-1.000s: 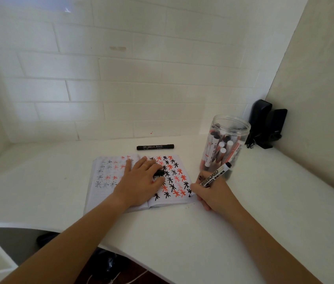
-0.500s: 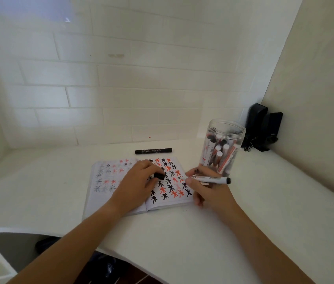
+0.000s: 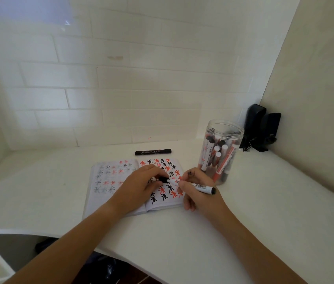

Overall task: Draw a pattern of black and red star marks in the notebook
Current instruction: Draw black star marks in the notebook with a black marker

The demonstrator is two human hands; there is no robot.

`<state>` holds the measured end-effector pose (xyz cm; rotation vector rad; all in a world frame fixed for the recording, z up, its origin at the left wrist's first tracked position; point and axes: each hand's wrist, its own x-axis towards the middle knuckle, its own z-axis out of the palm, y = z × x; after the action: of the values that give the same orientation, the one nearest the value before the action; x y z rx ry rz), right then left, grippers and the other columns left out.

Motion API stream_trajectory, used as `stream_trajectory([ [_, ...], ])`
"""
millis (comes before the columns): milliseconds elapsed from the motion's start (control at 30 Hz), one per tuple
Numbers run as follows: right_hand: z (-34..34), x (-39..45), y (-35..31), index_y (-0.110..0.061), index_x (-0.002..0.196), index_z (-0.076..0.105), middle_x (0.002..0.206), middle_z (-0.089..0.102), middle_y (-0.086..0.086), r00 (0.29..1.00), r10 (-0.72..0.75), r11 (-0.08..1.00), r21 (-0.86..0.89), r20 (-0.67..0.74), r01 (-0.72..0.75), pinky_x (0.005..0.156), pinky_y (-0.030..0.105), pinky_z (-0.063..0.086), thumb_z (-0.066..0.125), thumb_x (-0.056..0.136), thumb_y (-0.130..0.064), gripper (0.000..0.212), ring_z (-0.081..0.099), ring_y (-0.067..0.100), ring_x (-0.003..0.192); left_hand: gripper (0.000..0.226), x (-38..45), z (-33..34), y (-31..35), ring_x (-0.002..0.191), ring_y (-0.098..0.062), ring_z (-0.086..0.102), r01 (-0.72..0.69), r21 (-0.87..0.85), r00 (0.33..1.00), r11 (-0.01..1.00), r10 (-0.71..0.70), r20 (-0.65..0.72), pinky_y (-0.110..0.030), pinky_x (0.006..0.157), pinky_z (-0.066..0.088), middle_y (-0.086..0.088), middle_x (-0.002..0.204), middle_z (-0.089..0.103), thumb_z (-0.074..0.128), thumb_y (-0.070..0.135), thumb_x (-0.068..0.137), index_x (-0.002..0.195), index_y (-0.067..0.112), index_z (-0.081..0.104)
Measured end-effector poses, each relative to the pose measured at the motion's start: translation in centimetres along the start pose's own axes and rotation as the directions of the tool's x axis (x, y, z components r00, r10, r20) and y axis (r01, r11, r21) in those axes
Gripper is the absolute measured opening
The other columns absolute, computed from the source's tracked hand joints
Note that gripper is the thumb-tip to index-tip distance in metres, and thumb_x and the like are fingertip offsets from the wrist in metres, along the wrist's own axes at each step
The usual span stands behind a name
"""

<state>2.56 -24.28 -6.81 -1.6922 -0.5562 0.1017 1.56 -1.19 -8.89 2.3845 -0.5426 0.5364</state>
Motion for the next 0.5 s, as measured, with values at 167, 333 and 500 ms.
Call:
stream_trajectory([
  [167,0.4,-0.1,-0.1,-0.011,0.102,0.066,0.065,0.068,0.001,0.999,-0.024,0.998,-0.058,0.035,0.026,0.048,0.03,0.048,0.074,0.096,-0.014,0.011,0.06,0.022,0.051,0.02,0.0,0.0,0.1,0.101,-0.003,0.057,-0.04,0.007,0.999,0.999,0.04,0.01,-0.021,0.086,0.046,0.019,0.104,0.06,0.065,0.016,0.096,0.11,0.029,0.066],
  [333,0.0,0.2,-0.5,-0.011,0.101,0.071,0.074,0.069,0.019,0.997,0.074,0.985,0.157,-0.016,-0.071,0.052,0.032,0.051,0.071,0.096,-0.029,0.019,0.061,0.027,0.054,0.019,0.0,0.2,-0.2,0.103,-0.002,0.055,-0.005,0.021,1.0,1.0,0.005,0.008,-0.021,0.087,0.046,0.019,0.105,0.059,0.064,0.026,0.097,0.116,0.03,0.065],
  [500,-0.8,0.7,-0.3,-0.003,0.101,0.068,0.078,0.068,0.021,0.963,0.215,0.945,0.284,-0.164,-0.163,0.047,0.03,0.05,0.063,0.102,-0.024,0.021,0.062,0.026,0.052,0.024,0.0,0.4,-0.3,0.1,0.002,0.05,0.017,0.067,1.0,0.998,-0.018,0.005,-0.01,0.085,0.038,0.018,0.107,0.054,0.06,0.031,0.099,0.12,0.025,0.069],
])
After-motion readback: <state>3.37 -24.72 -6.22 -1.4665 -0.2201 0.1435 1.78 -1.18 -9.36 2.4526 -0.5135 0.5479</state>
